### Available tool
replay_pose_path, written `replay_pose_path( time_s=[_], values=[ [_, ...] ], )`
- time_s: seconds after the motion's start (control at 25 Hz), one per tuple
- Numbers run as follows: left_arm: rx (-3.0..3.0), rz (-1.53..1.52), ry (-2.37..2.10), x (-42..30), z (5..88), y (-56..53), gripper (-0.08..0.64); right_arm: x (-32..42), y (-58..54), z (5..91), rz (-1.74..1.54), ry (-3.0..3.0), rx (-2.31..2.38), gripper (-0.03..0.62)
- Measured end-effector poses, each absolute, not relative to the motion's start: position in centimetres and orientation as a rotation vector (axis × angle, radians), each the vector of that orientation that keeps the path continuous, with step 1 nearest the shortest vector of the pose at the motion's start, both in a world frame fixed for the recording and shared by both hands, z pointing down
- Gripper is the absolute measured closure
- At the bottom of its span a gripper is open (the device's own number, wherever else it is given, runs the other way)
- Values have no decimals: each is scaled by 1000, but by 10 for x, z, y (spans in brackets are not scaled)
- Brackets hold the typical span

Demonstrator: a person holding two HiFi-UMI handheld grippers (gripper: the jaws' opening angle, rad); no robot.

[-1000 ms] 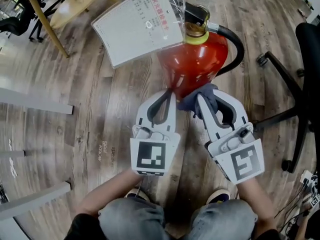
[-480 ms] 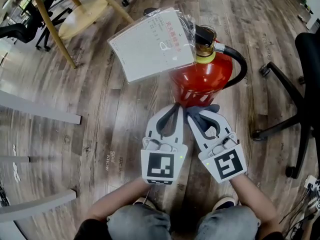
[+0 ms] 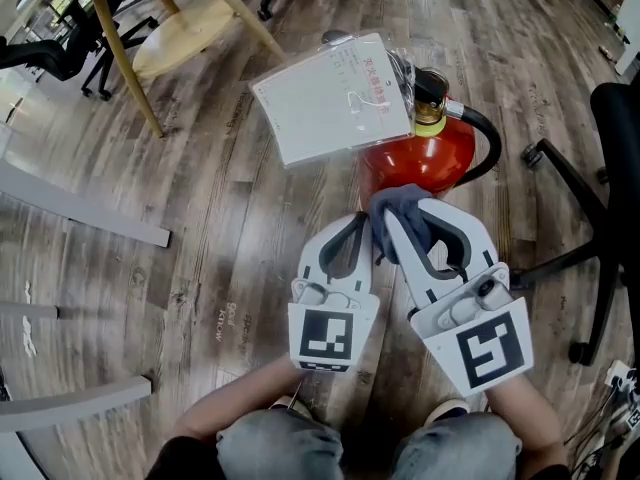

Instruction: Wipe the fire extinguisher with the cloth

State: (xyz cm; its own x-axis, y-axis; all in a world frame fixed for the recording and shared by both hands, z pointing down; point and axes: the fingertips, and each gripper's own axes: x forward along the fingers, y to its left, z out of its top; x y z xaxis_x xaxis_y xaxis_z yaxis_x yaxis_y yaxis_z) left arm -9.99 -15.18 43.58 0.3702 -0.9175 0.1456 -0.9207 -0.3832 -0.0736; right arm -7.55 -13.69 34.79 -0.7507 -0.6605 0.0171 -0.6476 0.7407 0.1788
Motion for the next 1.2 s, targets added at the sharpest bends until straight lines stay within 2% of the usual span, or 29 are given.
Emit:
replay_pose_path(
  time_s=[0.24,0.48,0.56,0.76,1.0,1.2],
  values=[
    [2634,215,-1664,-94,430,-144,549,-81,-140,400,-128,-2776,1044,560],
    [2635,297,-1687,-95,437,-144,549,-81,-137,329,-300,-2844,1102,561],
    [2619,321,-1706,-97,439,-147,549,-84,-138,331,-339,-2857,1077,561],
    [2507,256,-1719,-110,446,-150,549,-84,-139,430,-68,-2719,956,561],
    [2481,252,-1718,-115,448,-150,549,-82,-137,545,-99,-2519,800,561],
    [2467,271,-1722,-121,454,-150,549,-74,-137,560,-130,-2509,780,561]
  ],
)
